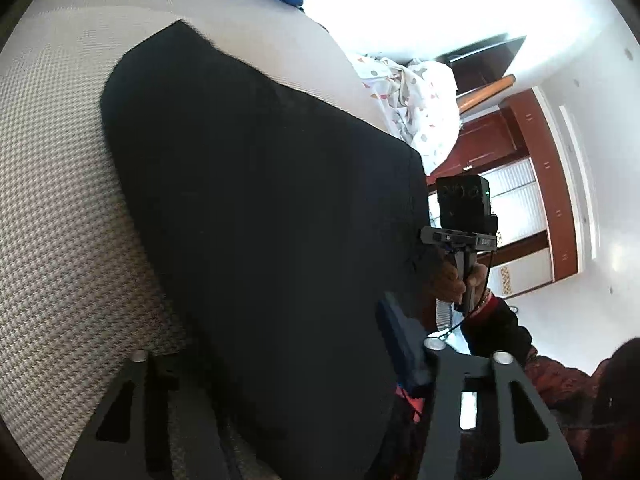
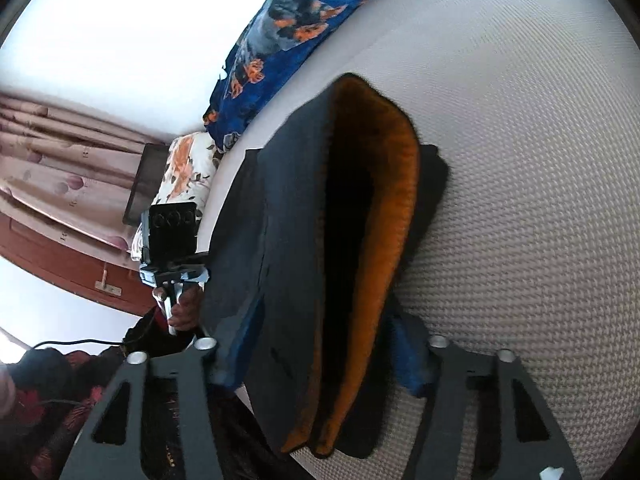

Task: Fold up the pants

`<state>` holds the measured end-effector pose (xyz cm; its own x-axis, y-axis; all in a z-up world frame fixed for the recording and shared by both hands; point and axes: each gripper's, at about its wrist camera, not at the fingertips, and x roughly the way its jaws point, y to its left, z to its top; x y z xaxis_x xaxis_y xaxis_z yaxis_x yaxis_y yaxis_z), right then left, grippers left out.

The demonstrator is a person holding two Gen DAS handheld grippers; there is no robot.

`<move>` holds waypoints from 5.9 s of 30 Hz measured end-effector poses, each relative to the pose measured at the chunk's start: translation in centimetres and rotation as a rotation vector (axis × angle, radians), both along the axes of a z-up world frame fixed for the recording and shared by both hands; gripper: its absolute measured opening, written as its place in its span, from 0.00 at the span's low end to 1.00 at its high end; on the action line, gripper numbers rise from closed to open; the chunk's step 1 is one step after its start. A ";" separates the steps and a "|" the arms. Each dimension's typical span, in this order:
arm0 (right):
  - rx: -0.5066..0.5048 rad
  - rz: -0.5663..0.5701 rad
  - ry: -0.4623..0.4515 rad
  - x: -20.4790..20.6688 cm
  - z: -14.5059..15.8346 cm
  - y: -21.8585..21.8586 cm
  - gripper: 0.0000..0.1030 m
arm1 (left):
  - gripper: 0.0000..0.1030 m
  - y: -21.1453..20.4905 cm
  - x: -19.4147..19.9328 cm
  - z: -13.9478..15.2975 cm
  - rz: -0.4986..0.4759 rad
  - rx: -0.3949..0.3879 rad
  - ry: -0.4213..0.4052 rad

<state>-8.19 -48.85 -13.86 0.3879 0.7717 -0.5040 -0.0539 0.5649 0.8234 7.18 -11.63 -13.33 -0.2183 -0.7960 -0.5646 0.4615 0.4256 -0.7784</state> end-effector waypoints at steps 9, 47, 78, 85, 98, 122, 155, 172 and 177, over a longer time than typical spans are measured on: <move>-0.112 0.122 0.192 1.7 0.8 0.6 0.50 | 0.36 0.1 0.1 -0.4 -0.009 0.010 0.022; 0.076 -0.075 -0.026 3.1 1.9 9.2 0.23 | 0.13 1.8 -3.0 3.9 0.236 0.214 -0.400; 0.124 0.013 -0.086 11.5 3.5 19.1 0.23 | 0.13 11.6 0.0 5.2 0.450 0.355 -0.582; 0.137 0.023 -0.092 14.0 4.1 20.5 0.23 | 0.13 12.9 2.2 5.4 0.484 0.370 -0.586; 0.167 0.037 -0.098 18.7 4.3 22.1 0.23 | 0.13 14.7 7.4 5.9 0.530 0.393 -0.590; 0.203 0.063 -0.141 25.7 4.7 25.0 0.23 | 0.13 19.3 16.6 6.3 0.630 0.417 -0.613; 0.211 -0.001 -0.099 27.2 1.9 24.1 0.22 | 0.15 21.4 20.8 3.7 0.666 0.463 -0.596; -0.120 -0.017 -0.154 27.5 2.2 26.1 0.22 | 0.24 22.0 20.9 1.3 0.715 0.509 -0.618; -0.154 -0.024 -0.153 27.6 2.2 26.6 0.23 | 0.30 22.2 20.9 1.2 0.729 0.515 -0.621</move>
<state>19.46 -22.21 -11.68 0.4857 0.6800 -0.5492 -0.1566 0.6858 0.7107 28.04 10.52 -12.09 0.6493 -0.2544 -0.7167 0.2172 0.9652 -0.1459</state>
